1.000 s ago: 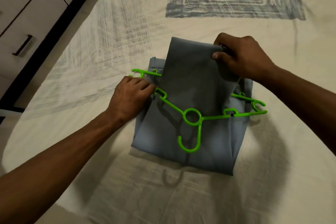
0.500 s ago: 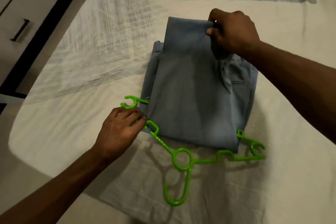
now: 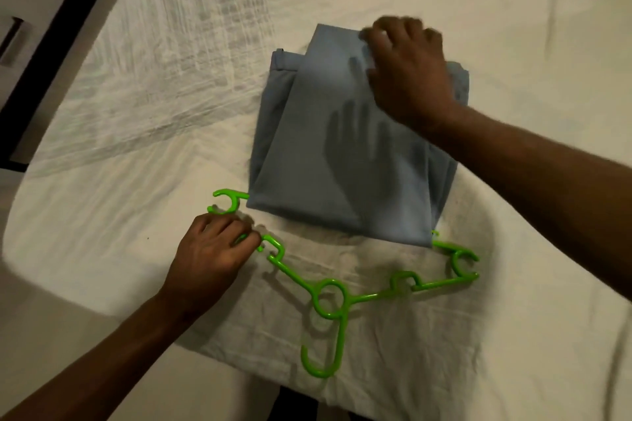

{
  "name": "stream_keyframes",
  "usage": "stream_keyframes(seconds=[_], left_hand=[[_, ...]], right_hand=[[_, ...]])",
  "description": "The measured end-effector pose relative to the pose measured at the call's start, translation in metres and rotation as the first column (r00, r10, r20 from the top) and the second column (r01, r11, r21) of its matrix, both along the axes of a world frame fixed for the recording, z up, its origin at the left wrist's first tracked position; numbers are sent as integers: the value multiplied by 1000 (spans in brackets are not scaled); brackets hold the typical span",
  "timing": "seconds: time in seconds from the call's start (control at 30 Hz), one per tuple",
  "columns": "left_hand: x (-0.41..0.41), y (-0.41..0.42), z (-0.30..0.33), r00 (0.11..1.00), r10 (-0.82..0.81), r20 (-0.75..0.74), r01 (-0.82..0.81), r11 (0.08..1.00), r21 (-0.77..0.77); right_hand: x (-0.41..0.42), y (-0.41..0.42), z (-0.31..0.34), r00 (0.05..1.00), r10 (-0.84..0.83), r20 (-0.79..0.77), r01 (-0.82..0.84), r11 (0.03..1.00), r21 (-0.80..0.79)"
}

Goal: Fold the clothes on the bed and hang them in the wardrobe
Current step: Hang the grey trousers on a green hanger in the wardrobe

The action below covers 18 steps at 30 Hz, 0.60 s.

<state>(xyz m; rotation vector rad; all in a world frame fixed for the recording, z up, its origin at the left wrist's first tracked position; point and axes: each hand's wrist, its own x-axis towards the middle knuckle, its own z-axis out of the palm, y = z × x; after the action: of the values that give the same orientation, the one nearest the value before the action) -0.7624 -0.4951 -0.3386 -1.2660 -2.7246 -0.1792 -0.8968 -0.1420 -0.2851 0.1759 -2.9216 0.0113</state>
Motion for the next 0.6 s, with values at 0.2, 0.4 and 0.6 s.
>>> stream_keyframes(seconds=[0.2,0.4,0.6], left_hand=[[6,15,1,999,-44,19,45,997,-56],[23,30,4,996,-5,89,13,996,-89],[29,44,1,970,-103,219,143,973,-178]], right_hand=[[160,-38,-33,871,490,31,-481,864,-145],[269,-53,-48,759,583,289,-568,811,-144],[296,-59,-57,791,518,326,-503,854,-135]])
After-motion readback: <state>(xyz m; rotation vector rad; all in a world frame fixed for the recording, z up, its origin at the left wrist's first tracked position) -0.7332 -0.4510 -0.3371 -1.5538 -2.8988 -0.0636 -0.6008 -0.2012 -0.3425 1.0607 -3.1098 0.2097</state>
